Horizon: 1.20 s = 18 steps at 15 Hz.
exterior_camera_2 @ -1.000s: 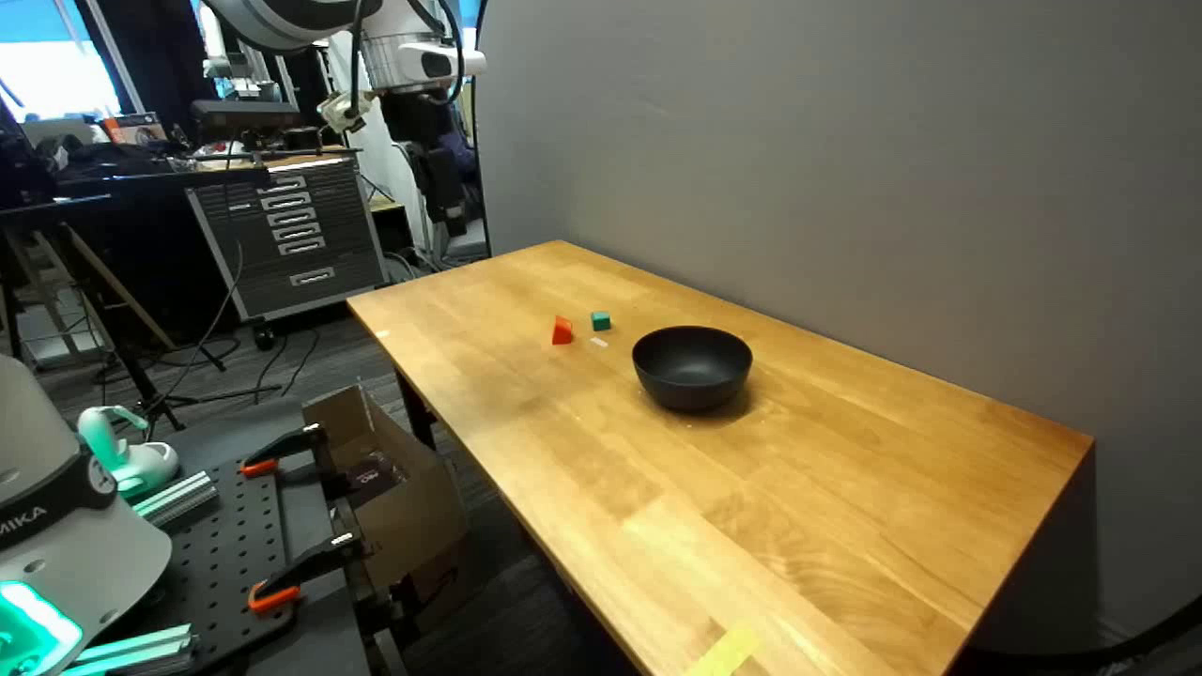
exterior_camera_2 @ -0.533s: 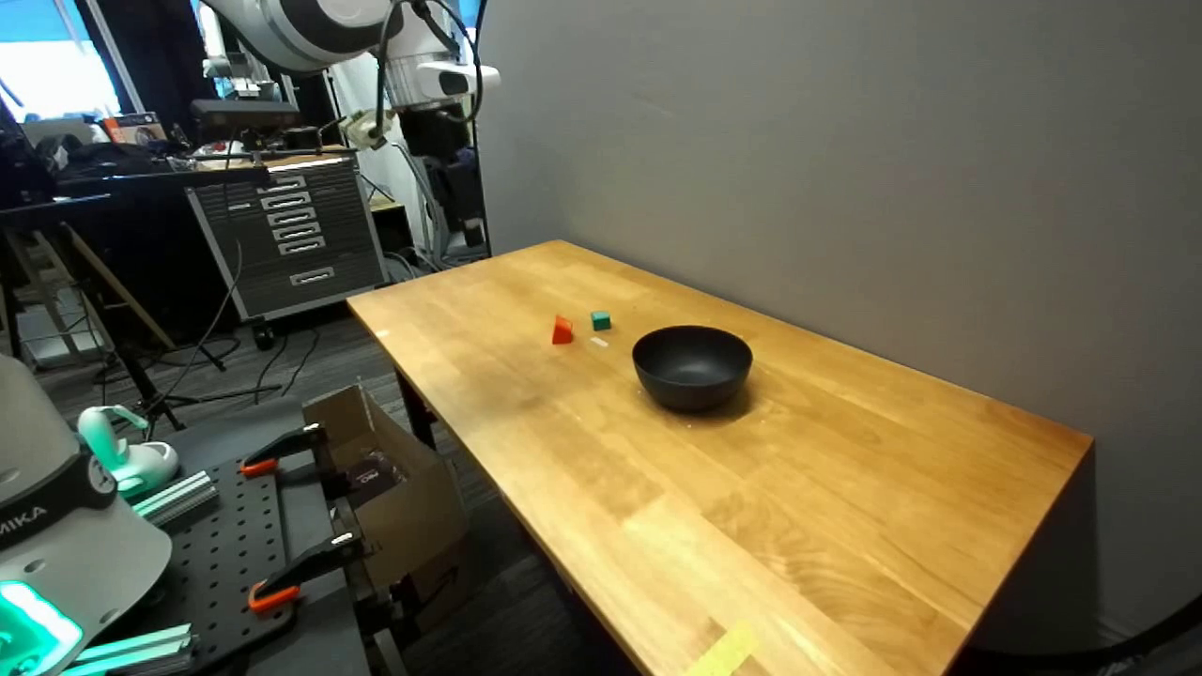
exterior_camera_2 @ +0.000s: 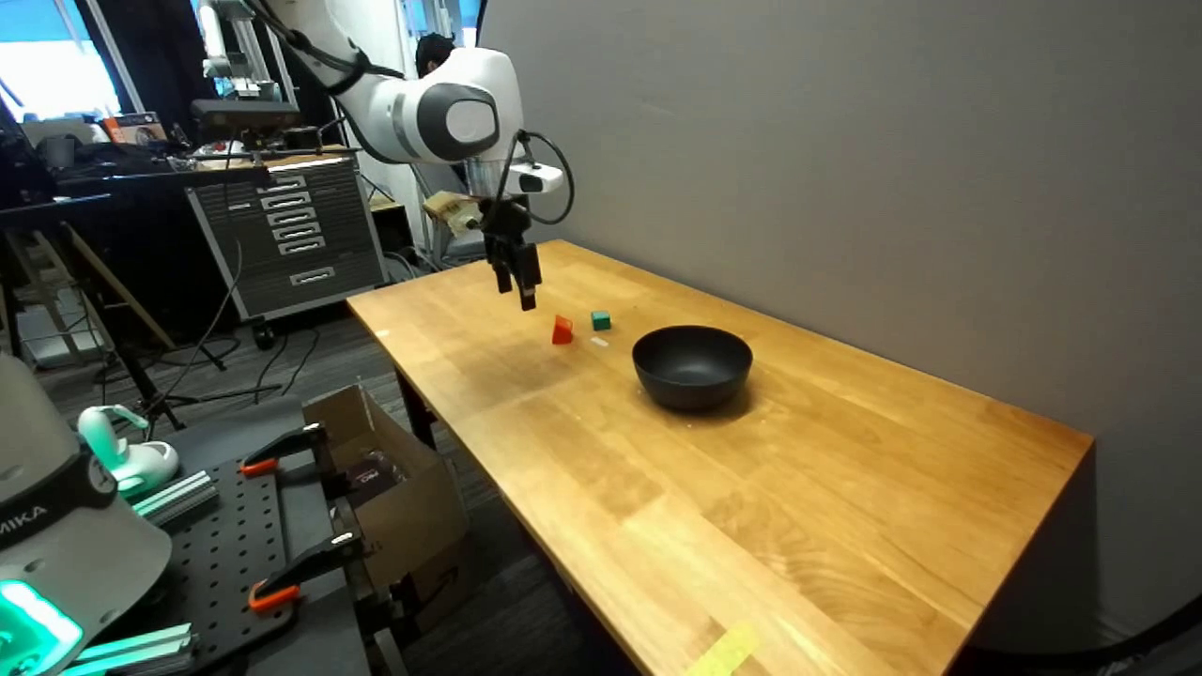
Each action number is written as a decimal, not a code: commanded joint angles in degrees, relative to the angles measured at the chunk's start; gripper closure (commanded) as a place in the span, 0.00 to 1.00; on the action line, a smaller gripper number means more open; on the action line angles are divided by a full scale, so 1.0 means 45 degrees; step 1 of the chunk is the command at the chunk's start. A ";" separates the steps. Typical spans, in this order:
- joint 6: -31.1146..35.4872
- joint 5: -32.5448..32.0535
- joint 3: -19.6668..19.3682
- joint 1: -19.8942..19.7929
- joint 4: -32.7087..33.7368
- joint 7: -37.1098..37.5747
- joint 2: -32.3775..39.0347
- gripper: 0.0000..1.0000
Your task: Put the blocks in the bowl
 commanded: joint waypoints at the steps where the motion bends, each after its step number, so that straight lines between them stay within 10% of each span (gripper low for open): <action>1: -0.0475 -0.0150 -0.0776 0.1025 0.3183 0.0085 0.2962 0.00; 12: -0.1829 0.0018 -0.1920 0.2501 0.8083 0.0283 0.6826 0.00; 13: -0.2089 -0.0113 -0.2141 0.2695 0.8155 0.0482 0.6818 0.25; 18: -0.3298 -0.0158 -0.2507 0.3154 0.8127 0.1288 0.6512 0.58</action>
